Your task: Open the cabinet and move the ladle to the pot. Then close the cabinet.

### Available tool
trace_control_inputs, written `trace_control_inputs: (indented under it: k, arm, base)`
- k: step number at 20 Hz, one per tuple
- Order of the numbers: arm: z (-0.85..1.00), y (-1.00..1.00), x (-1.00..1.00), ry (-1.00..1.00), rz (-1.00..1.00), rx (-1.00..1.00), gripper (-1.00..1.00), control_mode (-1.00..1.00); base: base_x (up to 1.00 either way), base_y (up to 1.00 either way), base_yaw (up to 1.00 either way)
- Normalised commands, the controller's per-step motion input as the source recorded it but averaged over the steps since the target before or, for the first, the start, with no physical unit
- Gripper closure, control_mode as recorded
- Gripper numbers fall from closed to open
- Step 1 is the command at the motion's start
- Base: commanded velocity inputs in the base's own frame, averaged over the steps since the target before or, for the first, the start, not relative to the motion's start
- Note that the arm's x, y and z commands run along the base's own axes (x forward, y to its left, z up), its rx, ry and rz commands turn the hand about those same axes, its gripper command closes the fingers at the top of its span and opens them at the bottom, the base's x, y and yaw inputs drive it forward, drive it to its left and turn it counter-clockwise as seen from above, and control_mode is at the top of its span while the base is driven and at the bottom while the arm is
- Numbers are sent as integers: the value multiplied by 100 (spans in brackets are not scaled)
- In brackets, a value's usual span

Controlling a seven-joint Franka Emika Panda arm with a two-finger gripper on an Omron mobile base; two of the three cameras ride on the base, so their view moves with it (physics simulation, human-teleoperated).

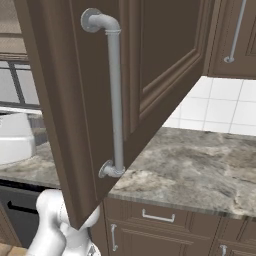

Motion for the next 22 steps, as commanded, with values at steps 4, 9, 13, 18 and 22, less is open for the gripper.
trace_control_inputs:
  k: [4,9,13,18,22]
  arm:
    - [40,27,41,8,72,9,-100,-100]
    - [67,2,94,26,50,20,-100,-100]
    - [59,4,85,31,35,21,-100,-100]
    - [31,4,58,37,18,17,-100,-100]
    - [-20,22,43,11,10,11,-100,-100]
  base:
    - [0,0,0]
    - [0,0,0]
    - [0,0,0]
    - [0,0,0]
    - [0,0,0]
